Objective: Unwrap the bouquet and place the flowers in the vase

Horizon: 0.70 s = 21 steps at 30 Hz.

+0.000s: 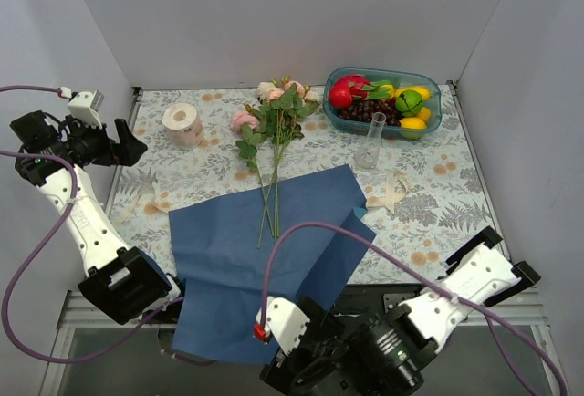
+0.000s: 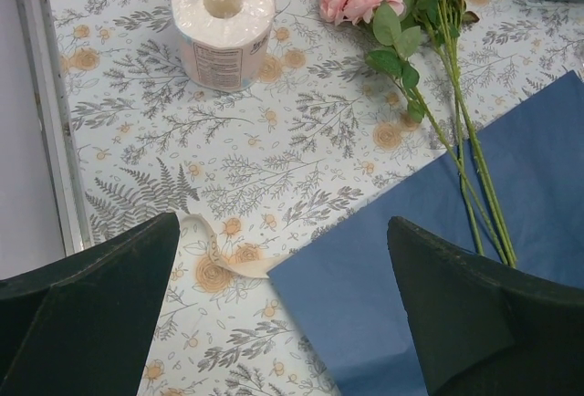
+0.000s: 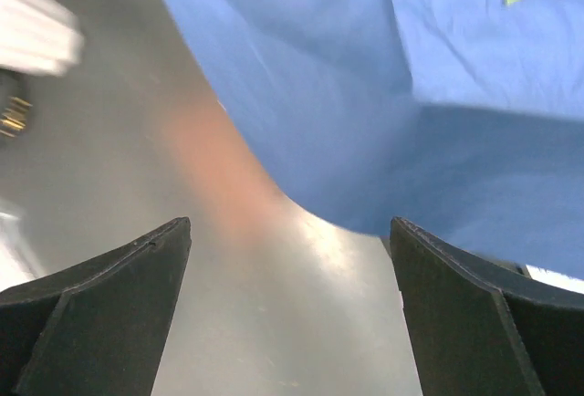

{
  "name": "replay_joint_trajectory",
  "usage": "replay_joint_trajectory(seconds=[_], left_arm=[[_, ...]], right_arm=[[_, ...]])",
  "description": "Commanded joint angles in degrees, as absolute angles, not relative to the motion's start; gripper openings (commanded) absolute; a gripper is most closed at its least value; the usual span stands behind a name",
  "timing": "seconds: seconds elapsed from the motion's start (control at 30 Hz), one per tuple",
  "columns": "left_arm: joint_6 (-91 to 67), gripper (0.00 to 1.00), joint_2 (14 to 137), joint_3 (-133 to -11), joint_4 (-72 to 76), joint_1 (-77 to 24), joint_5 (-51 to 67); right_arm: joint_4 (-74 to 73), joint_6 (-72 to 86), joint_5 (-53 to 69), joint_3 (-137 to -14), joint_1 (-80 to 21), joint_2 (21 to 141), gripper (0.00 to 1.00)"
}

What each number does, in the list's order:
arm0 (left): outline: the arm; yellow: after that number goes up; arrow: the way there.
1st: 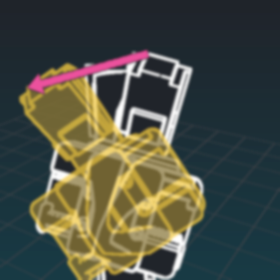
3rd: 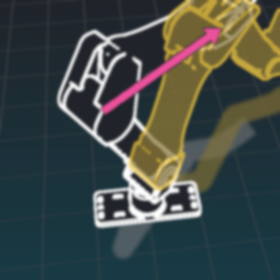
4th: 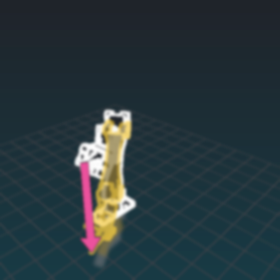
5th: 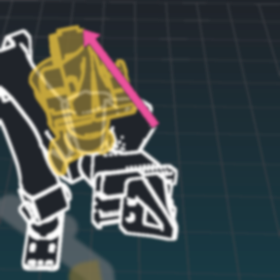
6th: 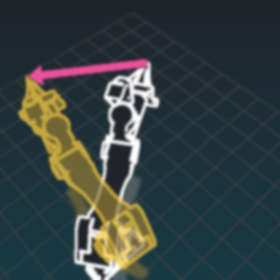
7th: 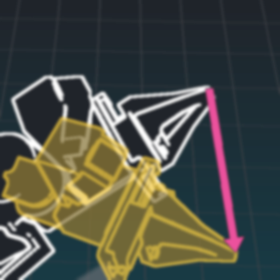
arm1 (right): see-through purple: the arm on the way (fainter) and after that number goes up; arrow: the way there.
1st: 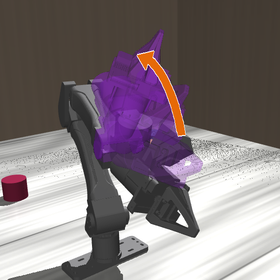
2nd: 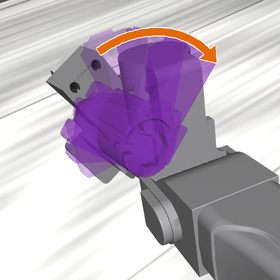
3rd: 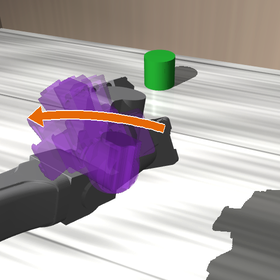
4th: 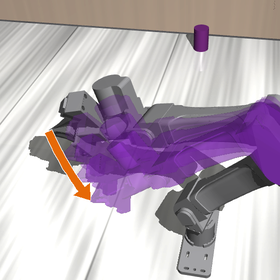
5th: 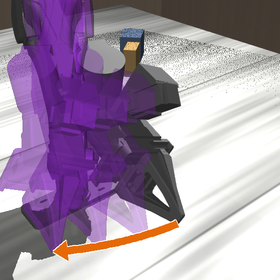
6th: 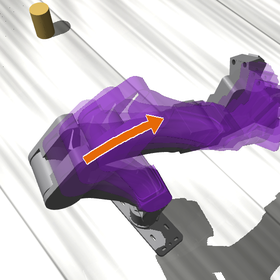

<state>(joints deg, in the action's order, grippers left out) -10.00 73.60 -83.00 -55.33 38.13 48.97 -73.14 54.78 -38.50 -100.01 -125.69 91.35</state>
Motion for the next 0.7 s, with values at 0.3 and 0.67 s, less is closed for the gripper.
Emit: replay_joint_trajectory(seconds=[0.3,0.67], left_arm=[[-10.36,0.87,70.05,-80.87,-54.24,27.27,46.51],[-21.61,0.86,79.27,-81.83,-47.91,5.64,34.04]], right_arm=[[-57.75,24.28,-48.69,-127.1,-97.55,82.89,0.98],[-43.25,13.7,-18.42,-116.92,-53.2,97.38,0.98]])
